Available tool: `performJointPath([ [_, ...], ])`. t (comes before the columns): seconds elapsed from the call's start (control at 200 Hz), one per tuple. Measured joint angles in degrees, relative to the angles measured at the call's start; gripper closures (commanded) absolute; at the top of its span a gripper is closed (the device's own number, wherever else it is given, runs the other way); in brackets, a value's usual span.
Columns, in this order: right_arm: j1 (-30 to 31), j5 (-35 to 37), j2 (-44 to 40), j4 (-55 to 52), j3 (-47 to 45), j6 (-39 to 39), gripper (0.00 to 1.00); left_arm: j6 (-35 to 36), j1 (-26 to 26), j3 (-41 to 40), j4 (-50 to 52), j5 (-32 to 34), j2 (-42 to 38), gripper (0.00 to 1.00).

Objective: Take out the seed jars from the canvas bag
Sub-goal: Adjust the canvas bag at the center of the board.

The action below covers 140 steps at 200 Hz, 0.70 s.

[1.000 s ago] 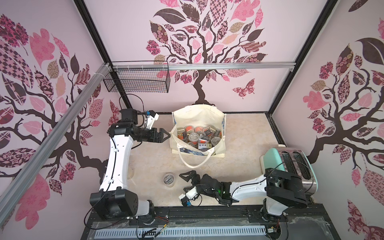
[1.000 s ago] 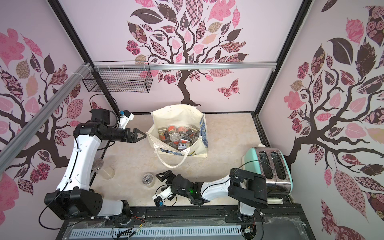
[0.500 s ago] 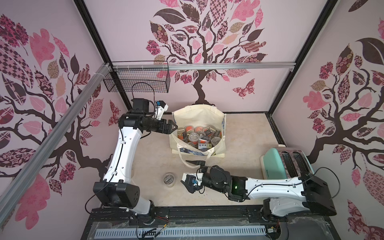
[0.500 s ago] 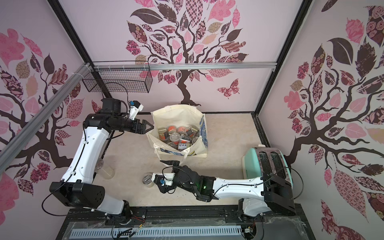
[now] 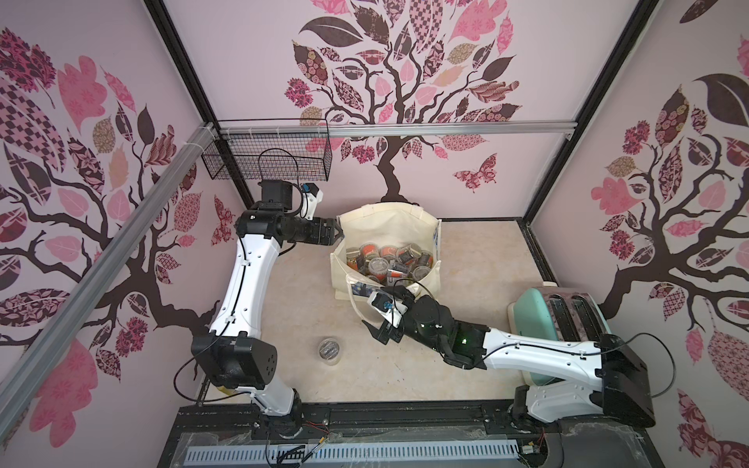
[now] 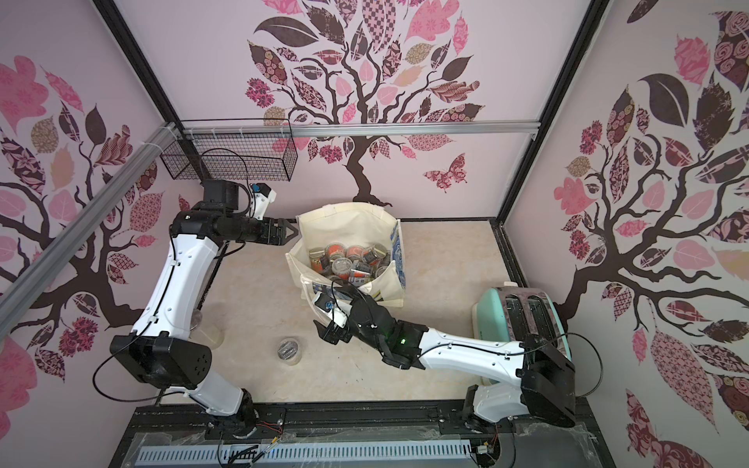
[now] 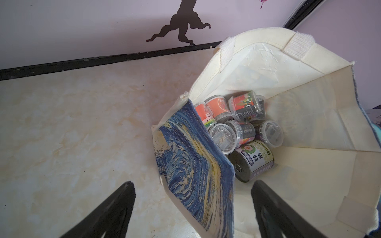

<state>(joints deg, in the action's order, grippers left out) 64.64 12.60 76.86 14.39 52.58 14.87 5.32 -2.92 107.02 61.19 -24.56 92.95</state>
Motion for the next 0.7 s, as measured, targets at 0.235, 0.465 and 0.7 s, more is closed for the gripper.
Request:
performJointPath([
  [0.235,-1.6,2.67,0.0,-13.9,15.19,-10.36,0.05,2.99,0.0,2.34,-1.2,-0.44,0.74,0.04],
  [0.465,-3.04,3.76,1.18,-28.74,27.41,-21.99,0.08,3.15,0.0,8.5,-1.42,-0.24,5.46,0.02],
  [0.7,-12.94,5.07,5.75,-46.03,39.69,-34.27,0.1,7.23,0.0,15.15,2.08,-3.02,12.5,0.02],
])
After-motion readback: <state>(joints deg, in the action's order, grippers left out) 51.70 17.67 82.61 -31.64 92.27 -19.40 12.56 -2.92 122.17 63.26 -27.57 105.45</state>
